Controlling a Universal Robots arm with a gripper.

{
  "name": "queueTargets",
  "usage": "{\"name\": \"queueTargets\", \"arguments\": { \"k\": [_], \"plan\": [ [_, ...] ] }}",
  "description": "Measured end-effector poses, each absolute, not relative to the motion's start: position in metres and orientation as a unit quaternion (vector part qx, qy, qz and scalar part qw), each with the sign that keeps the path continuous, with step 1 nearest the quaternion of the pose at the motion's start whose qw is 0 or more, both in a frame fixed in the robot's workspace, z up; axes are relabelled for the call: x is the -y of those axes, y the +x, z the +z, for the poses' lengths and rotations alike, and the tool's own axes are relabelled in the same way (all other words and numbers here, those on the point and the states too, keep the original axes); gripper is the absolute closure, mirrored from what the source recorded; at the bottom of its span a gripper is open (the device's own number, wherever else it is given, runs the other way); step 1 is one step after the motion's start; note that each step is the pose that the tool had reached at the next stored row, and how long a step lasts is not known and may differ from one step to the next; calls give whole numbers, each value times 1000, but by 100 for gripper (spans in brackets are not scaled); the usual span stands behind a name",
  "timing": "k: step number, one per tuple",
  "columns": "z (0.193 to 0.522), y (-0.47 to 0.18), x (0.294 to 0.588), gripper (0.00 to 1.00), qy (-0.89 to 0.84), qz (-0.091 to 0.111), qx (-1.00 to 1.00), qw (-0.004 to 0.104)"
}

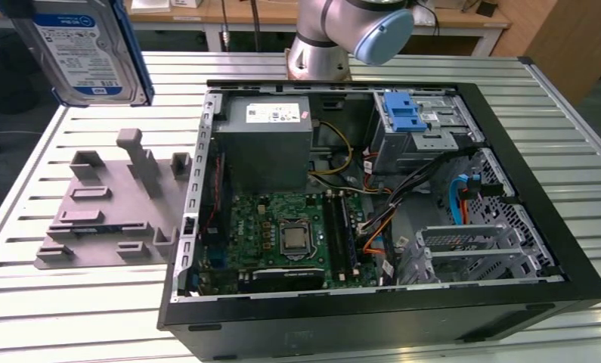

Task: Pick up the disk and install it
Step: 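Pick up the disk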

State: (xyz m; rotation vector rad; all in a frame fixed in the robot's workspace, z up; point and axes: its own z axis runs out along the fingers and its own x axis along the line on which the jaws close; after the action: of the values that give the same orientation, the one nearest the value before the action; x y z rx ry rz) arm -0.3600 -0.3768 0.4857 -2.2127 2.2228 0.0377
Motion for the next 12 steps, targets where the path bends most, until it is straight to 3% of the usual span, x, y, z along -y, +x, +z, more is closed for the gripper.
{"name": "queueTargets", "arguments": {
  "k": [12],
  "plan": [
    [486,-347,377,64,-705,12,-709,2]
  ]
}}
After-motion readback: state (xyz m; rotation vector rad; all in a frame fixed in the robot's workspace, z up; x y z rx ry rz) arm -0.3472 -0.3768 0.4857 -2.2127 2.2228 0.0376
